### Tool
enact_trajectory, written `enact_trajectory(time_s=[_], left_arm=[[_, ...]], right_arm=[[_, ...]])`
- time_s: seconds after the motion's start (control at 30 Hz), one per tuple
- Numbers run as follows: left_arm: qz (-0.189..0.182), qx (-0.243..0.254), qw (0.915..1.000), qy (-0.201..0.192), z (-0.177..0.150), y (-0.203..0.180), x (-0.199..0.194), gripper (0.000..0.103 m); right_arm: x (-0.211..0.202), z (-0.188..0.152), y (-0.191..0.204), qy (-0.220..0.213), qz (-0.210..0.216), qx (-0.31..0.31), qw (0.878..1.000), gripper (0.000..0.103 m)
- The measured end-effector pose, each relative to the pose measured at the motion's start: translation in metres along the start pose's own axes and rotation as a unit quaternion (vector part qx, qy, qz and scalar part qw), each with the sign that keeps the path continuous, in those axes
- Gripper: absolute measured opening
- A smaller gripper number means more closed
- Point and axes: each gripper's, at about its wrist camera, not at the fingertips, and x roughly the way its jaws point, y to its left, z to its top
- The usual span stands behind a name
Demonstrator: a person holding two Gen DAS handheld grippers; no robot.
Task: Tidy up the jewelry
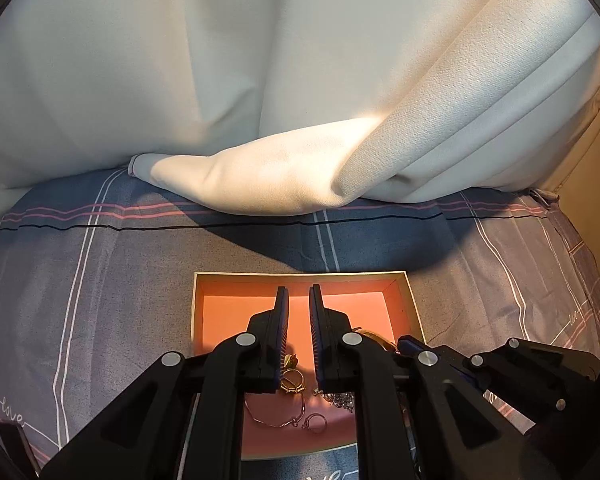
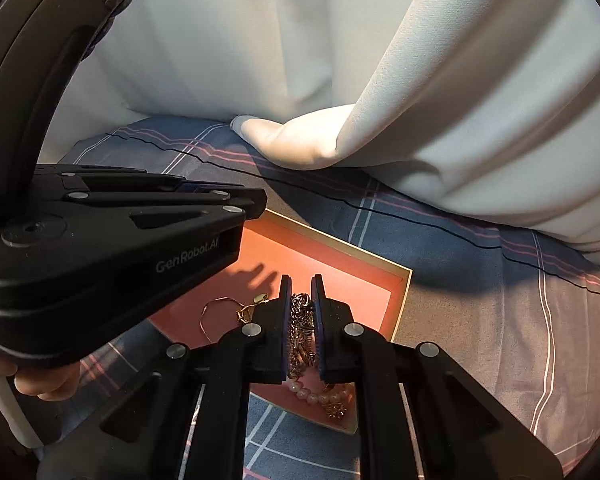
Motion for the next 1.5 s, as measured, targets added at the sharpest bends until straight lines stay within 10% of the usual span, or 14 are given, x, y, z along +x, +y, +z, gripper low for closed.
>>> enact_trajectory(time_s=[0.33, 0.37, 0.43, 0.63, 1.03, 1.5], left_arm=[[0.008, 0.005, 0.9999, 0.006, -0.001, -0.003, -0.002, 0.016], [0.013, 0.004, 0.9999, 0.010, -0.002, -0.004, -0.002, 0.026], [0.031, -0.004, 0.9994, 0.013, -0.003, -0.002, -0.003, 0.087], [0.047, -0.010, 0.9989, 0.001, -0.013, -0.001, -0.024, 0.088], [0.069, 0.079, 0.9652, -0.240, -0.130, -0.037, -0.192, 0.097], [0.056, 0.051, 0.9598, -0.270, -0.183, -0.053, -0.254, 0.097]], right_arm=[[0.006, -0.010, 0.004, 0.012, 0.009, 0.008, 1.000, 0.014], [0.007, -0.010, 0.004, 0.016, 0.010, 0.010, 1.000, 0.024], [0.003, -0.012, 0.007, 0.005, -0.023, 0.005, 1.000, 0.093], [-0.012, -0.017, 0.015, -0.017, -0.041, -0.010, 0.999, 0.097], [-0.138, -0.119, 0.071, -0.220, -0.126, -0.031, 0.967, 0.097], [-0.224, -0.171, 0.079, -0.302, -0.144, 0.043, 0.941, 0.097]])
